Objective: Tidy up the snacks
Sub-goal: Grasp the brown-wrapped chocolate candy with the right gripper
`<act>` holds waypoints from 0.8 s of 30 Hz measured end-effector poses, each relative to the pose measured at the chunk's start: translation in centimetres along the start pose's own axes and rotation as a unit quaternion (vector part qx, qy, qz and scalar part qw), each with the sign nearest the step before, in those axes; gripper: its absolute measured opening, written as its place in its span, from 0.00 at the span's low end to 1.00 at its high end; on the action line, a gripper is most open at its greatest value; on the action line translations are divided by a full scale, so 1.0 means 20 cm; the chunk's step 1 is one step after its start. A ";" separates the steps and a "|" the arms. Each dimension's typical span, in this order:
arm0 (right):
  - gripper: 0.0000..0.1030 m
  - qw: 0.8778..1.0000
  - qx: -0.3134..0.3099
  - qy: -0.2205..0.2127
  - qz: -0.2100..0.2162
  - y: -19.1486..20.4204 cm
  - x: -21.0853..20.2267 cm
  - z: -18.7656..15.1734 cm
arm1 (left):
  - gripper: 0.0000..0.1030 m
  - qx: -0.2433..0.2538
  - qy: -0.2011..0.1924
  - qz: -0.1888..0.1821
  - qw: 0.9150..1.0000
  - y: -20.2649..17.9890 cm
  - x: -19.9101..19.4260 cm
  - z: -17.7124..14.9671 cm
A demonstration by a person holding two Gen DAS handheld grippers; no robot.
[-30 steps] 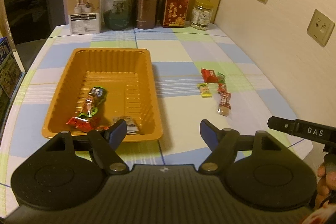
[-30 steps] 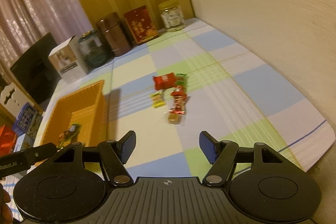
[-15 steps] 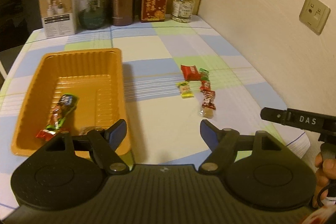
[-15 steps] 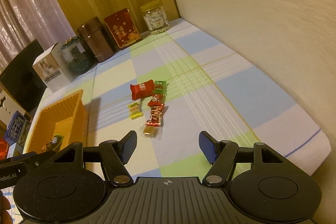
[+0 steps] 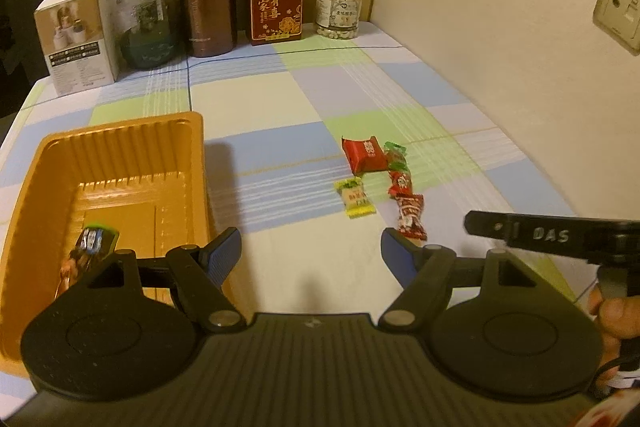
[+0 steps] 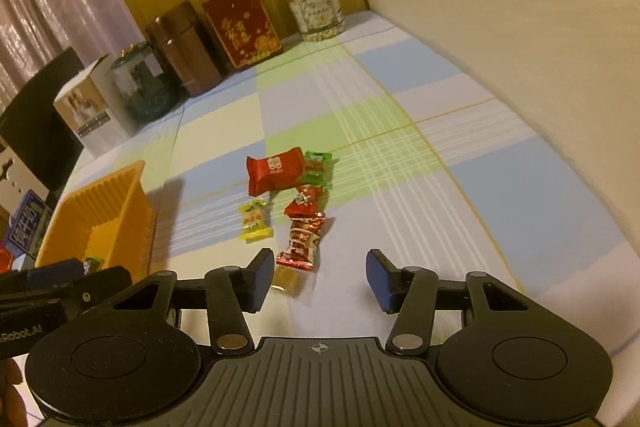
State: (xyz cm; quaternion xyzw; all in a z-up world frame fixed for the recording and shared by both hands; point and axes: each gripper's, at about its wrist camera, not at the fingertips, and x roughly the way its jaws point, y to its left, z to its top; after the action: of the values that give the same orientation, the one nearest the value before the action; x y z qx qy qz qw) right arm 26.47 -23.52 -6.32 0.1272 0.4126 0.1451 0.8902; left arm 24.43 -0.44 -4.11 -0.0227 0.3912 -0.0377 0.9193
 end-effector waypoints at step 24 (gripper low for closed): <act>0.22 0.998 -0.053 0.027 -0.033 0.06 0.40 0.05 | 0.72 -0.003 0.004 -0.021 1.000 0.03 0.14 0.03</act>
State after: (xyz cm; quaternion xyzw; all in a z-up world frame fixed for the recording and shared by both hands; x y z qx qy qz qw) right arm 32.01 -19.63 -10.86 0.0619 0.4318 0.1407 0.8888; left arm 26.93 -0.01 -5.74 -0.0336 0.3940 -0.0557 0.9168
